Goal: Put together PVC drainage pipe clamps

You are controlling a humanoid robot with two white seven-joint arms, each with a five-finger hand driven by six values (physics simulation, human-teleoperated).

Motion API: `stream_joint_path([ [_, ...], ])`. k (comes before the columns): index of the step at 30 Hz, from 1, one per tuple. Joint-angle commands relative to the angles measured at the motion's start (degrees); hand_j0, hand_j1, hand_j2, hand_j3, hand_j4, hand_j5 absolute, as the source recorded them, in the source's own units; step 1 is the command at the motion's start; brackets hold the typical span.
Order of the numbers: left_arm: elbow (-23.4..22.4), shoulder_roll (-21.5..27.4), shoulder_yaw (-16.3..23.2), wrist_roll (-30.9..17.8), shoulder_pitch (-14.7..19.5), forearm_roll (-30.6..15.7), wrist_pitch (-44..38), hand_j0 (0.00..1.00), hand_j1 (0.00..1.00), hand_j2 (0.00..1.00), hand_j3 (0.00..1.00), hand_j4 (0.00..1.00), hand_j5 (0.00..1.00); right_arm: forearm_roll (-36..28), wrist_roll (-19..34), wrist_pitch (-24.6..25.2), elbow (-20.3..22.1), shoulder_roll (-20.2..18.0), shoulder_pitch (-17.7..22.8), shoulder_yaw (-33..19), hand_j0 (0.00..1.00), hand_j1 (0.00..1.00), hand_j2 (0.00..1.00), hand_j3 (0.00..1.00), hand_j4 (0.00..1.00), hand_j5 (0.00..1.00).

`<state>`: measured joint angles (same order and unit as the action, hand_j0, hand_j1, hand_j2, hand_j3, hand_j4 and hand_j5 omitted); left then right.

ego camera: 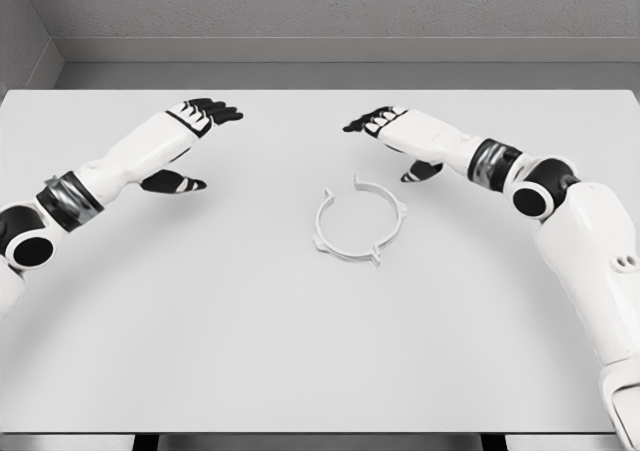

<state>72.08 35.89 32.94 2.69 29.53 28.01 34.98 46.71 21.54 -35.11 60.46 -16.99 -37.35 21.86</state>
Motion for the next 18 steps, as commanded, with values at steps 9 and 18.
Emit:
stream_joint_path([
  [9, -0.80, 0.05, 0.19, 0.03, 0.09, -0.33, 0.02, 1.00, 1.00, 1.00, 1.00, 1.00, 1.00, -0.13, -0.10, 0.11, -3.07, 1.52, -0.62, 0.37, 1.00, 1.00, 1.00, 1.00, 1.00, 1.00],
  [18, -1.95, -0.21, 0.90, 0.03, 0.97, -0.33, 0.02, 1.00, 1.00, 1.00, 1.00, 1.00, 1.00, -0.04, -0.01, 0.11, -2.71, 1.79, -0.26, 0.55, 1.00, 1.00, 1.00, 1.00, 1.00, 1.00],
])
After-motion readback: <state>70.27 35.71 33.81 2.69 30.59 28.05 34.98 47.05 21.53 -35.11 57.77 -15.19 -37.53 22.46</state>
